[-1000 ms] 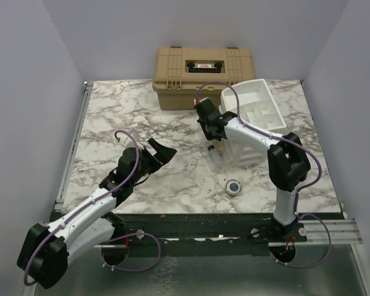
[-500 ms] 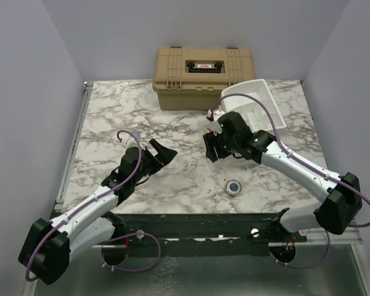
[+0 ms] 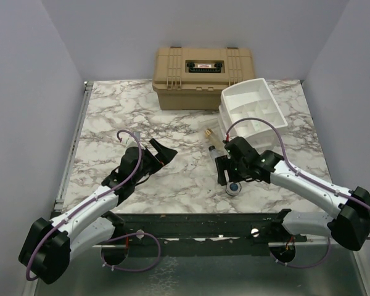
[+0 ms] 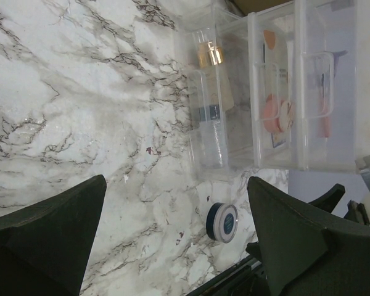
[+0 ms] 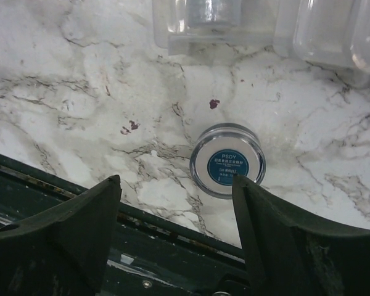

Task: Organize the makeup
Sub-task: Pick up the makeup from the corner of the board.

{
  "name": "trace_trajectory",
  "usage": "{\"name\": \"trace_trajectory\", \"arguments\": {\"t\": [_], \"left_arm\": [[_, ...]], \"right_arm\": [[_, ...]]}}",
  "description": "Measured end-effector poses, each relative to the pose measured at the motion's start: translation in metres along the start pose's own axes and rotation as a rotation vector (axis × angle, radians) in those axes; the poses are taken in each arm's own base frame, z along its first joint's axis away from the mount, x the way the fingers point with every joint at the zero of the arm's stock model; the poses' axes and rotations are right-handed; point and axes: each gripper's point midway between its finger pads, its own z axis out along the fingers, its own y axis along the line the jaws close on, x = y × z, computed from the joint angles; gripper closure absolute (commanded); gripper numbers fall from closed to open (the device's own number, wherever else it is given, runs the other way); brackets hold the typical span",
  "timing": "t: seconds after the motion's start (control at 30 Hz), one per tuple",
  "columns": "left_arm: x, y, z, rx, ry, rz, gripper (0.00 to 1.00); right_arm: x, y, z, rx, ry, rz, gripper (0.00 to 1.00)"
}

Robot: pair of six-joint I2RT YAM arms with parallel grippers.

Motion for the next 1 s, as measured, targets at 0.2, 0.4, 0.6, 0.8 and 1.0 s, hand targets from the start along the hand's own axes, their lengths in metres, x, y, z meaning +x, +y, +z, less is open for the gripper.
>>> {"name": "trace_trajectory", "arguments": {"t": [0.2, 0.4, 0.6, 0.8, 1.0], "left_arm": [[0.0, 0.0, 0.0, 0.0, 0.0, 0.0, 0.01], [0.0, 0.0, 0.0, -0.001, 0.0, -0.007, 0.01], [0.0, 0.0, 0.0, -0.001, 0.0, -0.007, 0.01], [0.0, 0.0, -0.001, 0.003, -0.002, -0.007, 0.01], [-0.001, -0.001, -0.004, 0.011, -0.007, -0.009, 0.01]], "right_arm": [[0.017, -0.008, 0.005, 0.066, 0.034, 0.057, 0.21], [0.034, -0.019, 0.01, 0.116, 0.027, 0.134, 0.2], [0.054, -0.022, 0.025, 0.19, 0.049, 0.153, 0.19], [0.061, -0.032, 0.038, 0.265, 0.033, 0.174, 0.19], [0.06, -0.039, 0.046, 0.324, 0.022, 0.186, 0.19]]}}
